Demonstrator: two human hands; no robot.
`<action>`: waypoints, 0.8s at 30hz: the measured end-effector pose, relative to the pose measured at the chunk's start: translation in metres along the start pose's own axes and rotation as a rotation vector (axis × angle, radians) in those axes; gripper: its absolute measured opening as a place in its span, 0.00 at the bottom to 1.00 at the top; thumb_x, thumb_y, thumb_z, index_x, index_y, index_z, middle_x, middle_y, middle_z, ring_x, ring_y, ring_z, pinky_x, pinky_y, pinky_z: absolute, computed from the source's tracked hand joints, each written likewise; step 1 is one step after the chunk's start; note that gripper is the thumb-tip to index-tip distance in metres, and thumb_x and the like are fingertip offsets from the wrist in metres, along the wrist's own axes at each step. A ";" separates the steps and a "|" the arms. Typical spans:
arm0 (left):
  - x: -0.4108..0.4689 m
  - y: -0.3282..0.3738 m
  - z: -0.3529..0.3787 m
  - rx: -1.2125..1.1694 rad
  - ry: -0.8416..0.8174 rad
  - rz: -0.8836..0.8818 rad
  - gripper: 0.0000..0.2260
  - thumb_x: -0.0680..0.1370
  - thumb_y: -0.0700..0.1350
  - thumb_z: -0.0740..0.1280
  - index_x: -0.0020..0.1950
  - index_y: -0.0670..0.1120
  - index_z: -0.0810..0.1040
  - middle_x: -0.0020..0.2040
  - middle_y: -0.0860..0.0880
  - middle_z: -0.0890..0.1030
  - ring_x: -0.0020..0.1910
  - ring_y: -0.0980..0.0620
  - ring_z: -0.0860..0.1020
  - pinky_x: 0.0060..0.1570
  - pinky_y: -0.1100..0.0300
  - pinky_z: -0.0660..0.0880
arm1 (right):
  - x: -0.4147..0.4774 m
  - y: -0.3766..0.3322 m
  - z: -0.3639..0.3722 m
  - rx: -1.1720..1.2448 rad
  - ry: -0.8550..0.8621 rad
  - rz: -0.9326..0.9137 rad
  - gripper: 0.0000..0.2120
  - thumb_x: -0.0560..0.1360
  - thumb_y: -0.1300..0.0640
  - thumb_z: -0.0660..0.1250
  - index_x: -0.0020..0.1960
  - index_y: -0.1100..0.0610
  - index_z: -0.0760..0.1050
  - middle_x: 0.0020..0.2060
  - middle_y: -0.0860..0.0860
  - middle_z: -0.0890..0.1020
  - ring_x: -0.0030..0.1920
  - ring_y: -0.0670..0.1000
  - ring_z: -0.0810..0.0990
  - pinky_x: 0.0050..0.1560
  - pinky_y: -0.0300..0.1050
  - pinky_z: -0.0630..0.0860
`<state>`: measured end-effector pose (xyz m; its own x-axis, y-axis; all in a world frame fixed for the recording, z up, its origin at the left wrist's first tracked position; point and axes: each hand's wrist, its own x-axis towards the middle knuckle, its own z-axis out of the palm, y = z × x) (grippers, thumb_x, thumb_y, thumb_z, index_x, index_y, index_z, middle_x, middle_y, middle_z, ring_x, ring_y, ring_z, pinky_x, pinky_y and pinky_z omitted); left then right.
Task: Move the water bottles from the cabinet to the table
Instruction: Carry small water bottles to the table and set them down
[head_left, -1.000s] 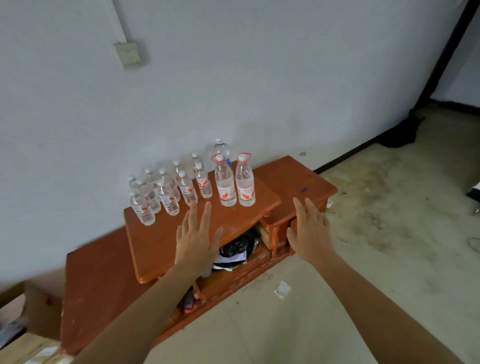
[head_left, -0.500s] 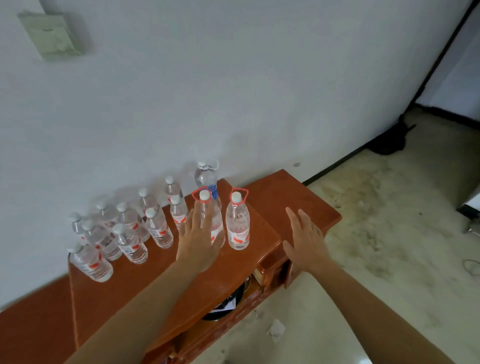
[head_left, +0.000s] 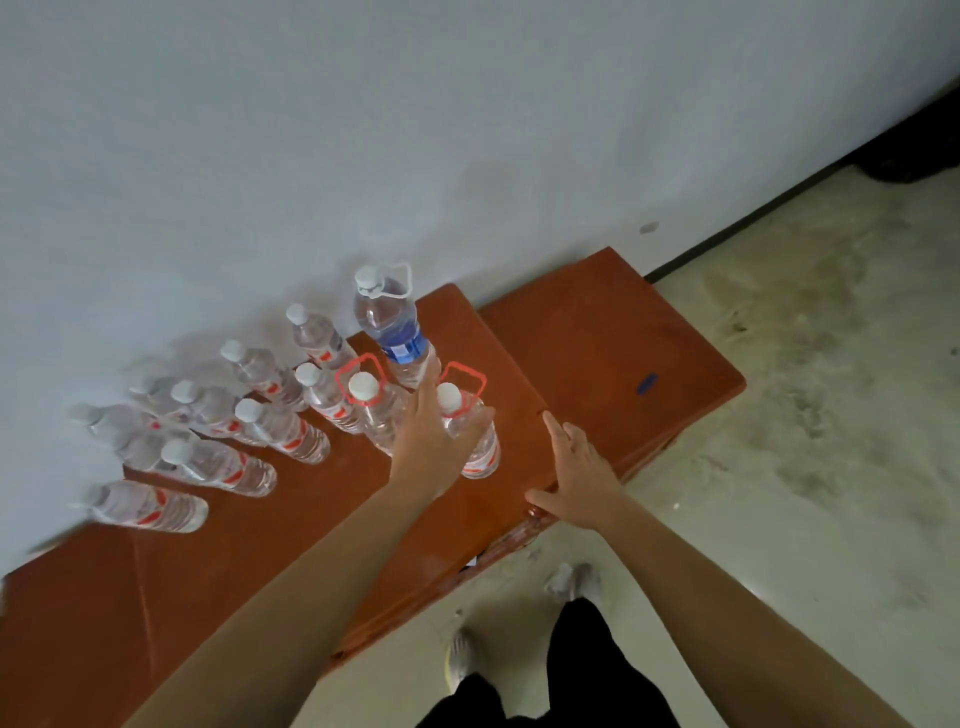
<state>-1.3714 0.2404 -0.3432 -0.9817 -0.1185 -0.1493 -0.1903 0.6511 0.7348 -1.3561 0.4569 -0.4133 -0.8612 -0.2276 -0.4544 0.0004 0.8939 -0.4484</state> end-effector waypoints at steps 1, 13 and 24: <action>0.008 0.002 0.008 -0.062 0.028 -0.068 0.40 0.71 0.72 0.68 0.77 0.60 0.57 0.72 0.52 0.73 0.71 0.47 0.71 0.69 0.39 0.69 | 0.010 0.004 0.003 0.020 -0.030 -0.018 0.55 0.73 0.39 0.72 0.80 0.44 0.33 0.80 0.59 0.50 0.78 0.62 0.57 0.74 0.62 0.63; 0.062 0.039 0.055 -0.203 0.523 -0.327 0.17 0.75 0.54 0.74 0.52 0.45 0.74 0.39 0.56 0.77 0.35 0.68 0.75 0.33 0.75 0.69 | 0.079 0.019 0.046 0.238 -0.168 -0.139 0.63 0.62 0.31 0.78 0.79 0.41 0.37 0.80 0.51 0.53 0.78 0.58 0.59 0.74 0.62 0.64; 0.060 0.123 0.086 -0.510 0.239 -0.265 0.13 0.77 0.56 0.71 0.55 0.53 0.73 0.47 0.55 0.82 0.45 0.56 0.82 0.45 0.62 0.80 | 0.030 0.085 -0.017 0.304 0.520 0.056 0.39 0.61 0.40 0.76 0.69 0.48 0.70 0.61 0.46 0.79 0.62 0.49 0.77 0.59 0.56 0.77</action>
<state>-1.4525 0.3783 -0.3185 -0.8643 -0.4301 -0.2608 -0.3508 0.1437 0.9254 -1.3907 0.5332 -0.4517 -0.9911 0.1044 -0.0820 0.1324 0.7309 -0.6695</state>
